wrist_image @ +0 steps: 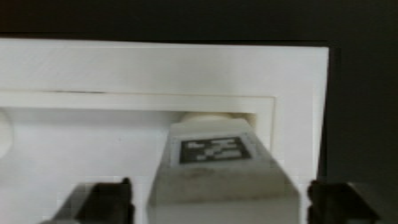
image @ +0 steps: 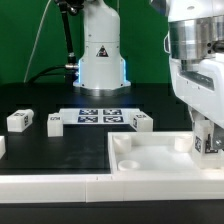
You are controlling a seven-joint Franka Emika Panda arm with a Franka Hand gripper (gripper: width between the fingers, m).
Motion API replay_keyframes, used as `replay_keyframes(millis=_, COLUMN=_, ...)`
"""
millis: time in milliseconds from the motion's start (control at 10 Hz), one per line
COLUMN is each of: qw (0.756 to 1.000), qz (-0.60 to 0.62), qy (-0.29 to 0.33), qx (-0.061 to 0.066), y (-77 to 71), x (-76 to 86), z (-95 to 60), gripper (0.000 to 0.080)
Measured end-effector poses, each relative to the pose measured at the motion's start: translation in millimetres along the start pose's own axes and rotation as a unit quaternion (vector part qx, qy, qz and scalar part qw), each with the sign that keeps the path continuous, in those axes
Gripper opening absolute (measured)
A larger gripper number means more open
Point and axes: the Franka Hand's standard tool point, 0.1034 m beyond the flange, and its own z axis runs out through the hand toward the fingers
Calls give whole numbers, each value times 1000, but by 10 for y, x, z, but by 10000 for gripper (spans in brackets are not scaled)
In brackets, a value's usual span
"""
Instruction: Assemble one leg
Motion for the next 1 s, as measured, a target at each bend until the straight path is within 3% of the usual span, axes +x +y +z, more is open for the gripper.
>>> replay_keyframes(millis=100, qw=1000, qz=-26, qy=0, qx=1, y=-9, x=8, z=-7, gripper=614)
replay_keyframes(millis=400, qw=984, qz=-177, qy=0, qx=0, y=-5, x=-32, z=-2, gripper=648)
replay_keyframes(millis=800, qw=929, qz=-371, qy=5, qx=-10, y=-1, x=-70, z=6, gripper=649)
replay_keyframes(millis=1000, qw=871, qz=-490, qy=12, qx=-28, y=-23, x=-64, z=-23, gripper=649)
